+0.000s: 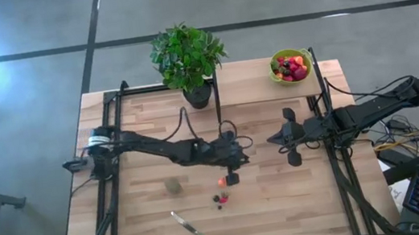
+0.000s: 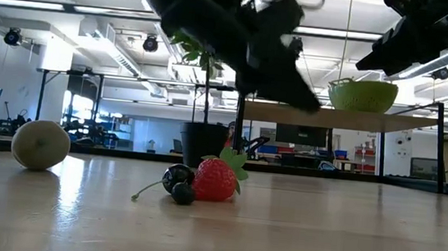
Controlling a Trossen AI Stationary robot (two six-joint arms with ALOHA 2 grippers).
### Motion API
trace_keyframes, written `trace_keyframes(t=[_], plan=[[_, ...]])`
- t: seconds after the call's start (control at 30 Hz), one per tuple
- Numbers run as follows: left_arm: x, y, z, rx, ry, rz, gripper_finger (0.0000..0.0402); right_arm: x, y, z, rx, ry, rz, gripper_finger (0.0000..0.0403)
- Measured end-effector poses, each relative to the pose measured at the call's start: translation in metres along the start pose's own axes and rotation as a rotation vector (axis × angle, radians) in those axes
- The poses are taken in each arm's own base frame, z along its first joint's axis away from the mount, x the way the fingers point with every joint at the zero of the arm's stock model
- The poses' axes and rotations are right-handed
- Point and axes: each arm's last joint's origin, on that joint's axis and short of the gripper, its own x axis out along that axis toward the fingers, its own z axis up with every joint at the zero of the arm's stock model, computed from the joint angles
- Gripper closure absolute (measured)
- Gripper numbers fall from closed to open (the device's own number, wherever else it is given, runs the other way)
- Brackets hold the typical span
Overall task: Pick & Place Fruit
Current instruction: Put the blueberry into the green strainer bowl on the shelf
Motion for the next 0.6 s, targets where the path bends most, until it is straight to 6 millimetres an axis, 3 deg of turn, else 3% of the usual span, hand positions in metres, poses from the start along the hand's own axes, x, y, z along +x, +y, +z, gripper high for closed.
trace_keyframes(t=[0.27, 0.6], plan=[[0.032, -0.002, -0.019, 0.009, 0.069, -0.002, 0.0344, 0.000, 0.000, -0.001, -0.001, 0.005, 0.000, 0.0394], [0.037, -0.002, -0.031, -0.016, 0.139, 0.002, 0.0344, 0.001, 0.000, -0.003, 0.000, 0.010, 0.000, 0.0394]])
